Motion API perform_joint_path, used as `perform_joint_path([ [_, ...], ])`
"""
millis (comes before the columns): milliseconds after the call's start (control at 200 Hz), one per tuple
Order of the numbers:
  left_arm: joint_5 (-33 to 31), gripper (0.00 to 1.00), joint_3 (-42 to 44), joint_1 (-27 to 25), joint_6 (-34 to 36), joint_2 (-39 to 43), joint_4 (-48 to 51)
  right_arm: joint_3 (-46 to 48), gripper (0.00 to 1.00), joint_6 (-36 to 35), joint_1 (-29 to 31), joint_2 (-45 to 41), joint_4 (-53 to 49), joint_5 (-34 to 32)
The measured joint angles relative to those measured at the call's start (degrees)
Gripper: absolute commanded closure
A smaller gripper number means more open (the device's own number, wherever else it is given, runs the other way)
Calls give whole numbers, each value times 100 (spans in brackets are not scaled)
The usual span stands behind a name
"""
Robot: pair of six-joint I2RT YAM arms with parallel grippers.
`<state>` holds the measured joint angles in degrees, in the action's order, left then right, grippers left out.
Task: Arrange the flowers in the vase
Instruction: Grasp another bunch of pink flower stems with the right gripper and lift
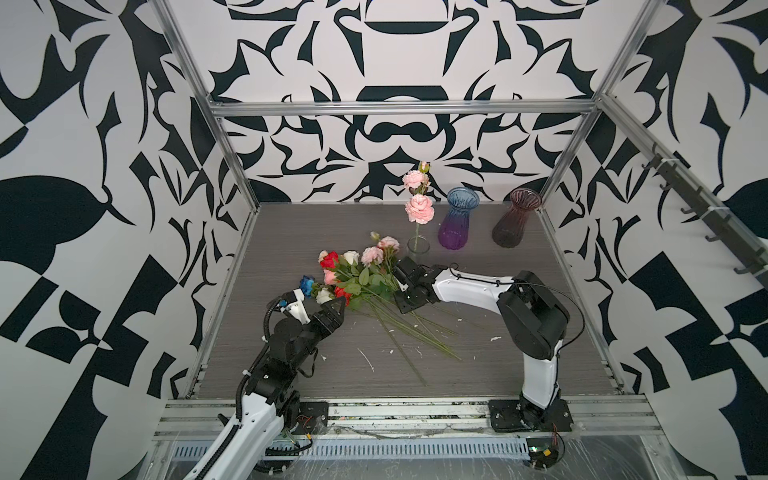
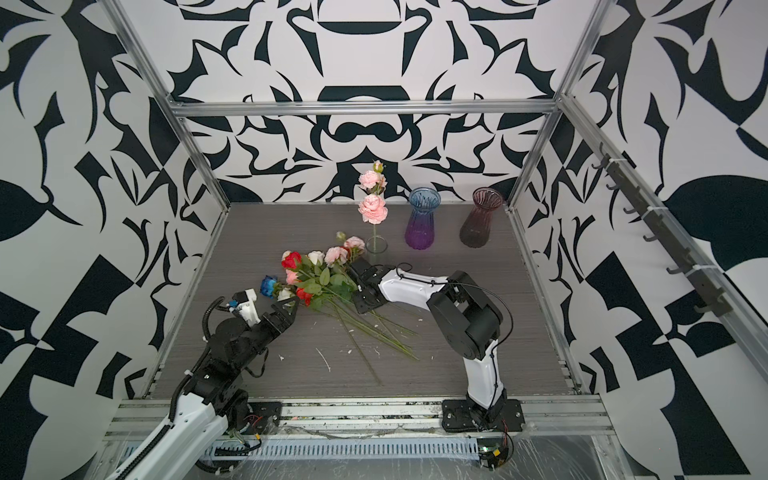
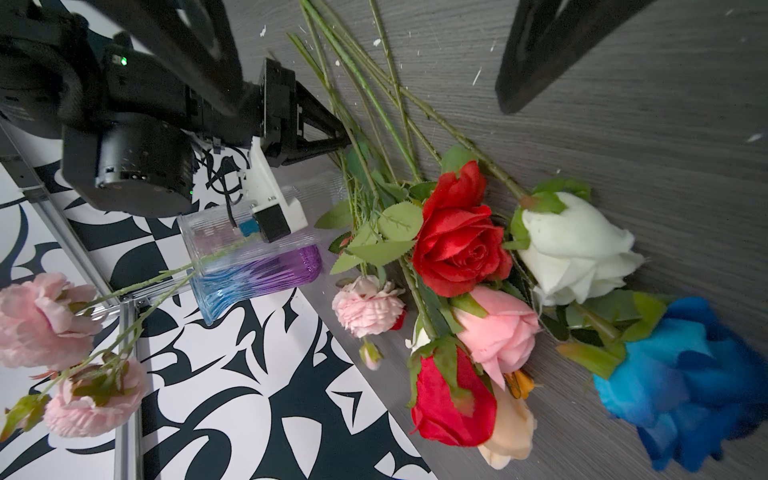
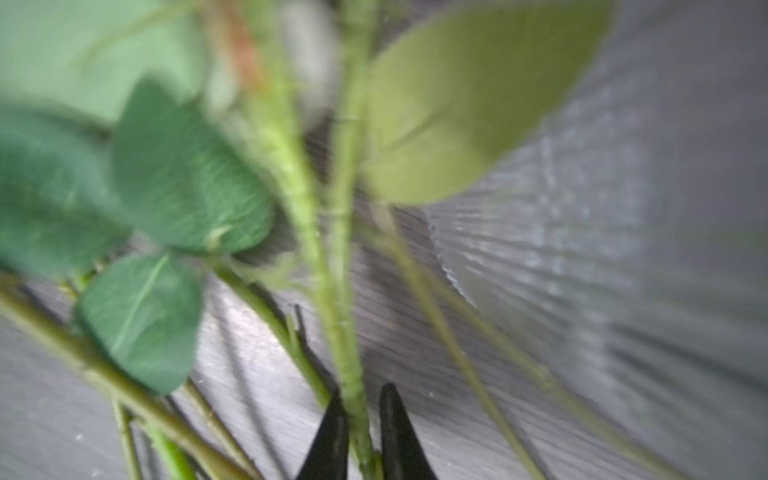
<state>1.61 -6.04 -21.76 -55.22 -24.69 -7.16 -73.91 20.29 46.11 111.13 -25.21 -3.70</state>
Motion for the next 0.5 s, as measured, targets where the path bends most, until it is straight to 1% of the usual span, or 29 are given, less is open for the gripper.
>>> perform_joint_path([
  [85,2,1,0,4,11,28,22,-184,94,-92,98,13,-133,-74],
  [130,4,1,0,4,15,37,28,-308,95,-166,162,15,-223,-157],
  [500,46,0,0,15,61,387,247,-1659,98,-1086,584,4,-1023,-1016],
])
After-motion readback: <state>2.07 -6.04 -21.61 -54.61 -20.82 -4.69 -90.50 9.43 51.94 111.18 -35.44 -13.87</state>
